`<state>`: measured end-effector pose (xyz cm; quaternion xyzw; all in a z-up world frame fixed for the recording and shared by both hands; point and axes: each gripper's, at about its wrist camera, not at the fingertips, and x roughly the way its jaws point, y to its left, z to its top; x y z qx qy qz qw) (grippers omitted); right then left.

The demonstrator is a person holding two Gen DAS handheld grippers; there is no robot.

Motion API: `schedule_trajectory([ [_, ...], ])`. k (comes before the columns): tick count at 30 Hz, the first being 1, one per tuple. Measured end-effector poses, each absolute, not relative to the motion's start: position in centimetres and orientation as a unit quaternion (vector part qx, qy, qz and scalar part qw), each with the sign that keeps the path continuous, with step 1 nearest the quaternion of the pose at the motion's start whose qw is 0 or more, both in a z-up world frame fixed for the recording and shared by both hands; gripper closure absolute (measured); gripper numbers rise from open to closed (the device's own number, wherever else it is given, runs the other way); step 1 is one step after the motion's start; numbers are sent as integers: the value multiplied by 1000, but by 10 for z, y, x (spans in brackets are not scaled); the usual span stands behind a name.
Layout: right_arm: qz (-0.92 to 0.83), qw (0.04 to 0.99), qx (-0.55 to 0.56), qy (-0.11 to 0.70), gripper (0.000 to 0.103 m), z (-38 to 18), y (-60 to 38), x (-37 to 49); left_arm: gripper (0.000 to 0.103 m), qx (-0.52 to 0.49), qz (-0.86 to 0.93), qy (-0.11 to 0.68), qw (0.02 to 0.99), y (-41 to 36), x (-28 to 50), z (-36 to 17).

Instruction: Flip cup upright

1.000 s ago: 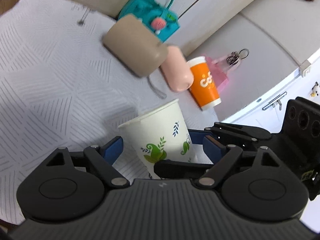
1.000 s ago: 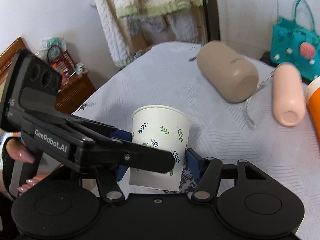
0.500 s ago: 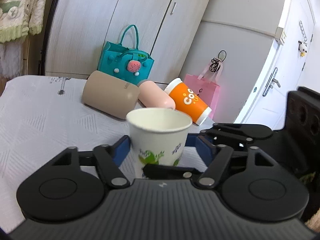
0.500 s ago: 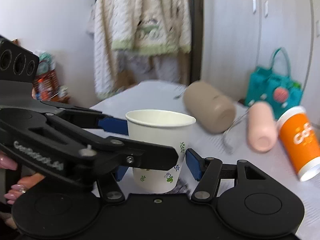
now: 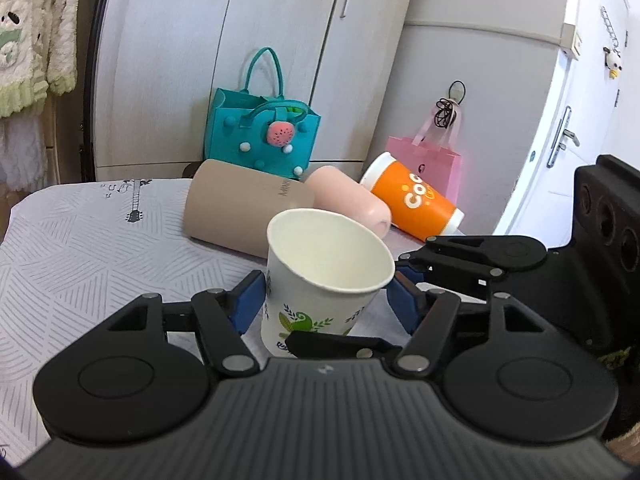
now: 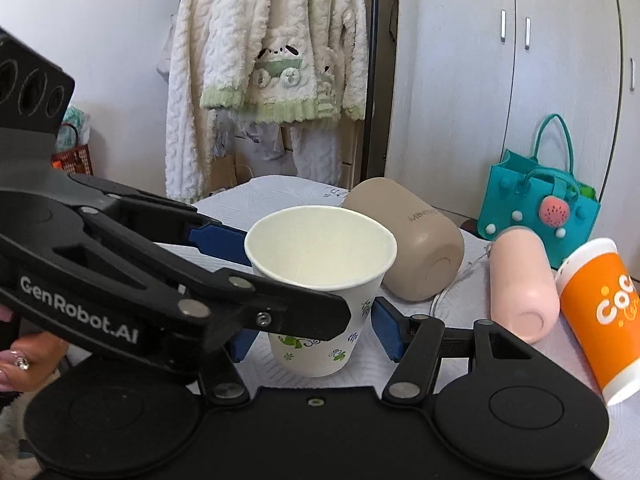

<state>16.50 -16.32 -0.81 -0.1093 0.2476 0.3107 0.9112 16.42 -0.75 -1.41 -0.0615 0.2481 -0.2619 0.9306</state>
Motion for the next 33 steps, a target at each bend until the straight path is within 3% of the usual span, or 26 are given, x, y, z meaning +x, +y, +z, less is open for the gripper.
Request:
schedule_trajectory([
  [10,308,908,-124,254,37,-19,-161,167,37,-79,-260,261,926,-5,173,-28],
  [11,304,910,-124,253,37,-19,-161,165,33,-81,-262,265,924,-5,173,-28],
  [13,295,914,-121,252,33,-18,-160,161,28,-86,-266,271,921,-4,171,-28],
  [15,278,919,-122,252,14,-16,-160,155,19,-79,-269,274,920,-2,166,-27],
  [17,279,920,-124,246,14,-15,-161,147,14,-65,-264,269,924,0,160,-25],
  [33,247,934,-112,230,13,5,-182,82,14,-81,-204,282,934,19,114,-2],
])
